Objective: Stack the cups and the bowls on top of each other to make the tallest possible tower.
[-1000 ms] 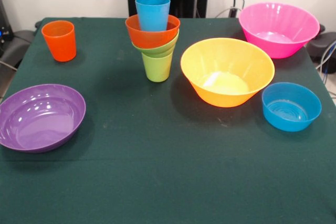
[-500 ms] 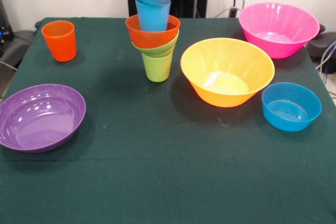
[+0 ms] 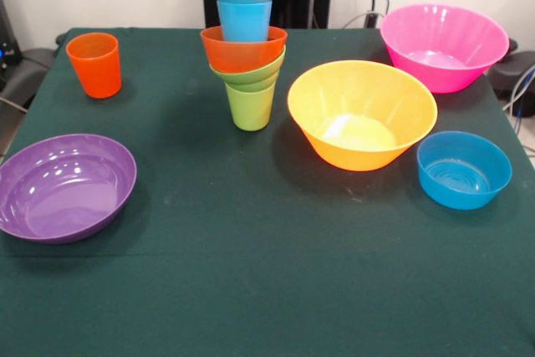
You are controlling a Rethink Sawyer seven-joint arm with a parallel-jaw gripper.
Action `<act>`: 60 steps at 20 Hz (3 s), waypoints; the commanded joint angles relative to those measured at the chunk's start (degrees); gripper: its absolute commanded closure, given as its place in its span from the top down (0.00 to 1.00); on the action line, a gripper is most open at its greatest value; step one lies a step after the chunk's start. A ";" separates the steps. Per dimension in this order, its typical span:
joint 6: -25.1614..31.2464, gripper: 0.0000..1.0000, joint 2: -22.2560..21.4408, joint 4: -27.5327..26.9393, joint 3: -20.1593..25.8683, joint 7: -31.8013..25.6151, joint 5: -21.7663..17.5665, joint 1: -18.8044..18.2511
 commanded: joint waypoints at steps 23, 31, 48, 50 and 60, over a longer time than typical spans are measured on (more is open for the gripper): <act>6.91 1.00 -2.03 2.06 -0.11 -2.12 -1.90 0.70; 10.14 1.00 -4.45 2.77 0.69 -3.60 -1.18 -0.45; 11.62 1.00 -5.52 4.52 1.16 -4.56 -1.35 -1.80; 10.51 1.00 -3.71 3.88 0.92 -4.58 -2.61 -1.86; 11.98 1.00 5.54 -2.31 1.66 -11.55 -6.53 -8.46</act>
